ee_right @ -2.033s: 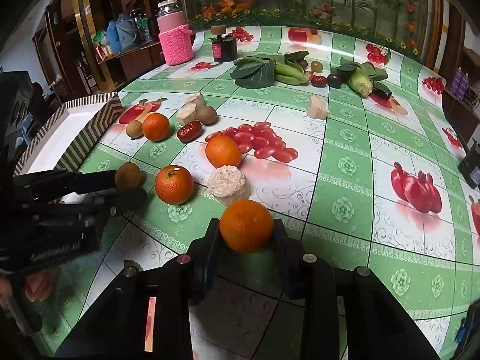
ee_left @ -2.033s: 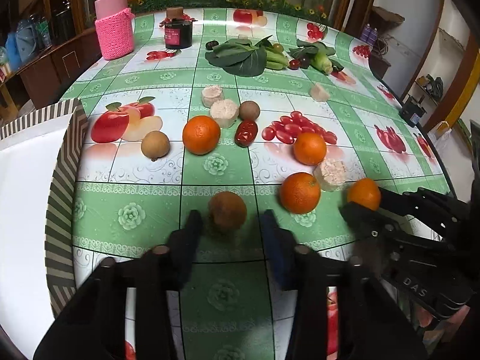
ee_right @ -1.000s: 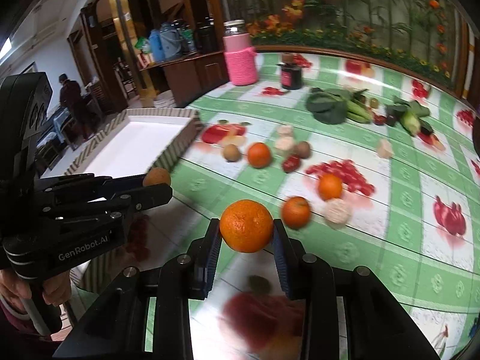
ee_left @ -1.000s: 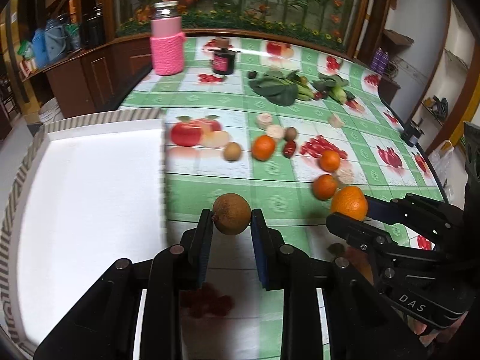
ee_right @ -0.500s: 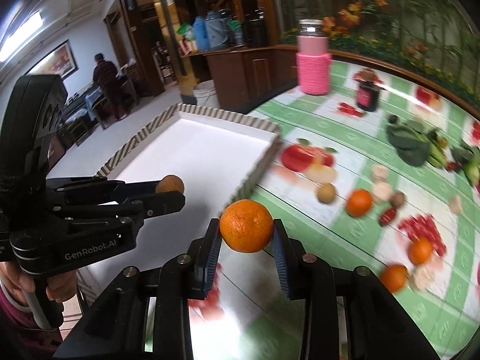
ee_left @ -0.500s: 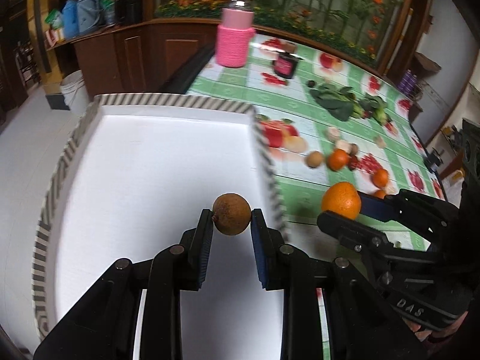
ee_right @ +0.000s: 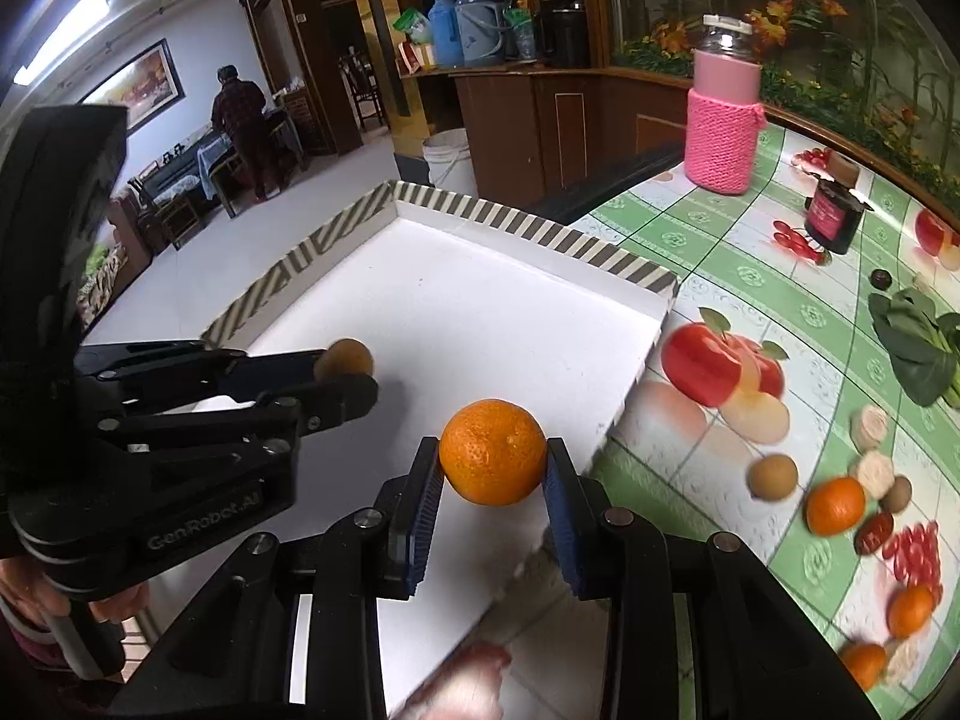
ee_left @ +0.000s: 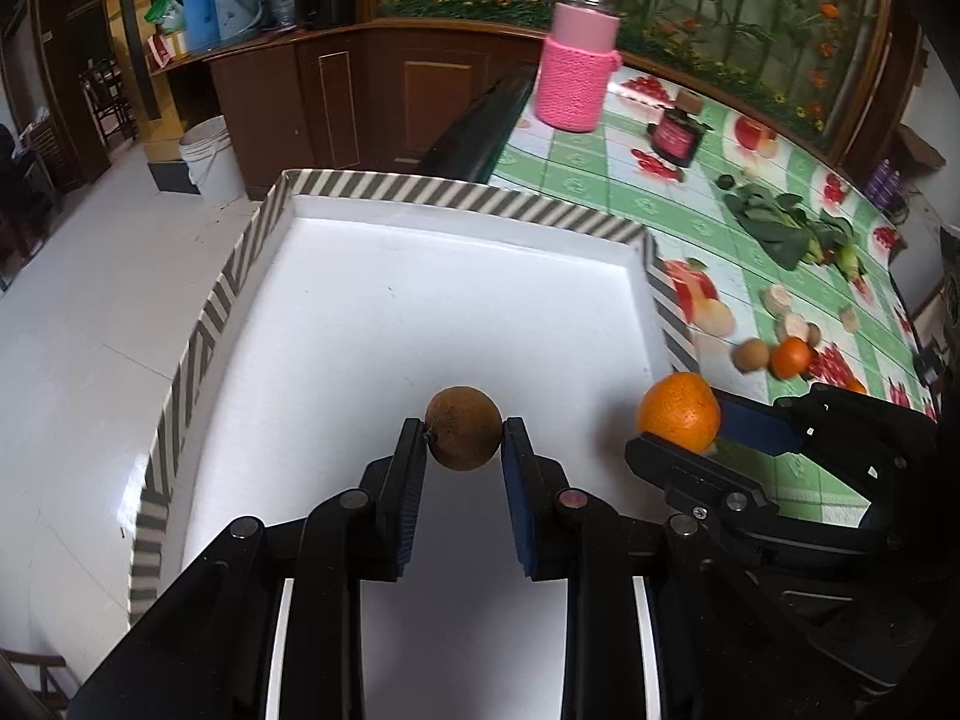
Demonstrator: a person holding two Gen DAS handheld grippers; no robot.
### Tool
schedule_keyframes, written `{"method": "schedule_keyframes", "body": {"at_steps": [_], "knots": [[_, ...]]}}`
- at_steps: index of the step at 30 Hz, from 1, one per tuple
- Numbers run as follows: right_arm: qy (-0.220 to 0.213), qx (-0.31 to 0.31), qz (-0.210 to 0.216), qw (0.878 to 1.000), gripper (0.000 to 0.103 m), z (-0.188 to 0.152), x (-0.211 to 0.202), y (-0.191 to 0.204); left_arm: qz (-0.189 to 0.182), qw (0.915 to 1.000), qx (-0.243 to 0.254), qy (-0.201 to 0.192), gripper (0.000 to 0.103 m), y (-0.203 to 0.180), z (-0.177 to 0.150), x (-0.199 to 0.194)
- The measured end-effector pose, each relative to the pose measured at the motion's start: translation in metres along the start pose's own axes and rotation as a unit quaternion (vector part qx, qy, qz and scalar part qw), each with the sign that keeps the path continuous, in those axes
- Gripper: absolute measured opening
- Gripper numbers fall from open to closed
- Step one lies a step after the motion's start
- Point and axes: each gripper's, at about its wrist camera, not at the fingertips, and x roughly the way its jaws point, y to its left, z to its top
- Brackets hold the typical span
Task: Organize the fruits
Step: 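Carry the brown fruit in the left gripper over the white tray while the right carries the orange, then open the left gripper to drop the brown fruit while the right gripper drops the orange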
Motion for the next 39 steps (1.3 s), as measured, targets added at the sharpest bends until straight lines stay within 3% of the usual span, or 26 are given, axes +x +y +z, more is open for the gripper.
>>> {"method": "schedule_keyframes", "body": {"at_steps": [18,20,24,26,39], "knots": [[0.017,-0.010,-0.003,1.000,0.037,0.003,0.026,0.007,0.044,0.9988,-0.016,0.015,0.024,0.013,0.001,0.020],[0.014,-0.003,0.002,1.000,0.042,0.003,0.022,0.006,0.047,0.9986,-0.019,0.014,0.028,0.014,0.001,0.020],[0.006,-0.003,-0.003,1.000,0.046,0.000,0.010,0.008,0.047,0.9982,-0.036,0.008,0.061,0.020,0.000,0.017],[-0.005,-0.001,-0.003,1.000,0.054,-0.004,-0.003,0.007,0.048,0.9980,-0.041,0.003,0.061,0.022,0.000,0.013],[-0.046,0.066,-0.045,0.996,0.062,-0.050,-0.080,-0.043,0.002,0.9998,-0.013,-0.018,0.062,-0.022,-0.013,-0.012]]}}
